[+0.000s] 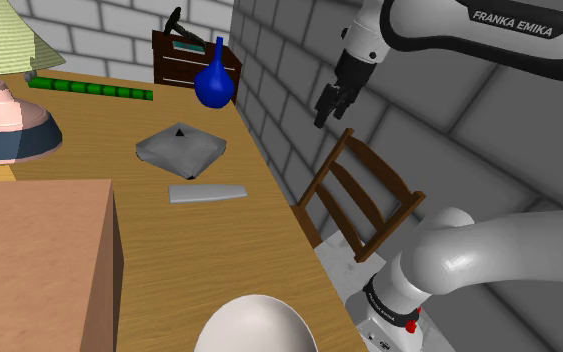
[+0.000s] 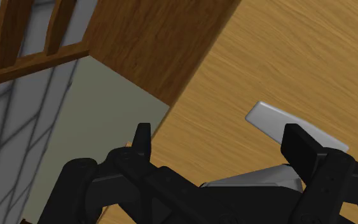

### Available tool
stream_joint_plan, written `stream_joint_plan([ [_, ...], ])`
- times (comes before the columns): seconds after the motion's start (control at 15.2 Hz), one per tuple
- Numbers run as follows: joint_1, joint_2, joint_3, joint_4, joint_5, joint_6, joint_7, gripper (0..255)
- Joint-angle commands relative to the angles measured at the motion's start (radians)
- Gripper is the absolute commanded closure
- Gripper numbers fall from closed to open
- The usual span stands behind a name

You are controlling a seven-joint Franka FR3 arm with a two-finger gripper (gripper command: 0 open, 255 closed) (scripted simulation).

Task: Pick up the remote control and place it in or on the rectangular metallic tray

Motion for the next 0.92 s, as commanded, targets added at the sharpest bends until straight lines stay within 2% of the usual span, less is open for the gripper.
stream_joint_plan([
  [0.0, 0.0, 0.0, 0.0, 0.0, 0.0, 0.0, 0.0, 0],
  [0.86, 0.147, 0.405, -0.01, 0.045, 0.018, 0.307, -0.362, 0],
])
